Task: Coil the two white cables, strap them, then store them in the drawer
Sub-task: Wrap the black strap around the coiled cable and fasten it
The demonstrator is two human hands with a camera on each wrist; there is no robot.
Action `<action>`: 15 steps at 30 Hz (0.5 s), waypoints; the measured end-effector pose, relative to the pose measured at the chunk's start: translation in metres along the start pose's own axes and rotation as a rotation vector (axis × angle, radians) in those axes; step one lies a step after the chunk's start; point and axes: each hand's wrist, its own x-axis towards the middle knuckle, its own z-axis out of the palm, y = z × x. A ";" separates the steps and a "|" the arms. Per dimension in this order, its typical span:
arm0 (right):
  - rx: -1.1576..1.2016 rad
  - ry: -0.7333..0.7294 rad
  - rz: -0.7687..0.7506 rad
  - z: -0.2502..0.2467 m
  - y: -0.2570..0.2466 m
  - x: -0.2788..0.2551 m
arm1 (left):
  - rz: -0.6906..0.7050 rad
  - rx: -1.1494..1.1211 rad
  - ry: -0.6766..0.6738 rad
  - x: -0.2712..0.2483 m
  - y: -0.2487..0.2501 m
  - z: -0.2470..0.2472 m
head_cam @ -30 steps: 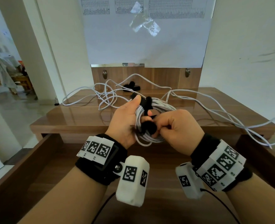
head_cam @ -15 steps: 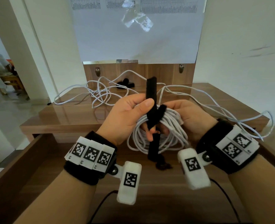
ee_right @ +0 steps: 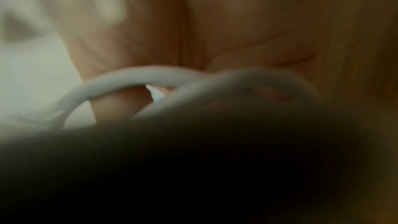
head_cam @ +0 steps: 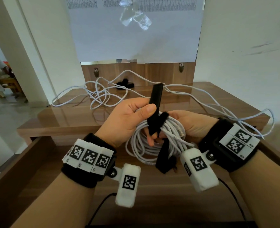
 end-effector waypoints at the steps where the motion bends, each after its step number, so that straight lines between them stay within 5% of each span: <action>1: -0.004 -0.006 -0.006 -0.001 0.000 -0.002 | 0.000 0.014 -0.001 0.000 0.000 -0.001; 8: -0.052 0.206 0.028 -0.003 0.001 -0.010 | 0.004 0.061 0.057 0.004 -0.007 -0.009; 15: 0.111 0.610 -0.232 -0.003 -0.004 0.002 | 0.011 -0.142 0.344 0.011 -0.020 -0.016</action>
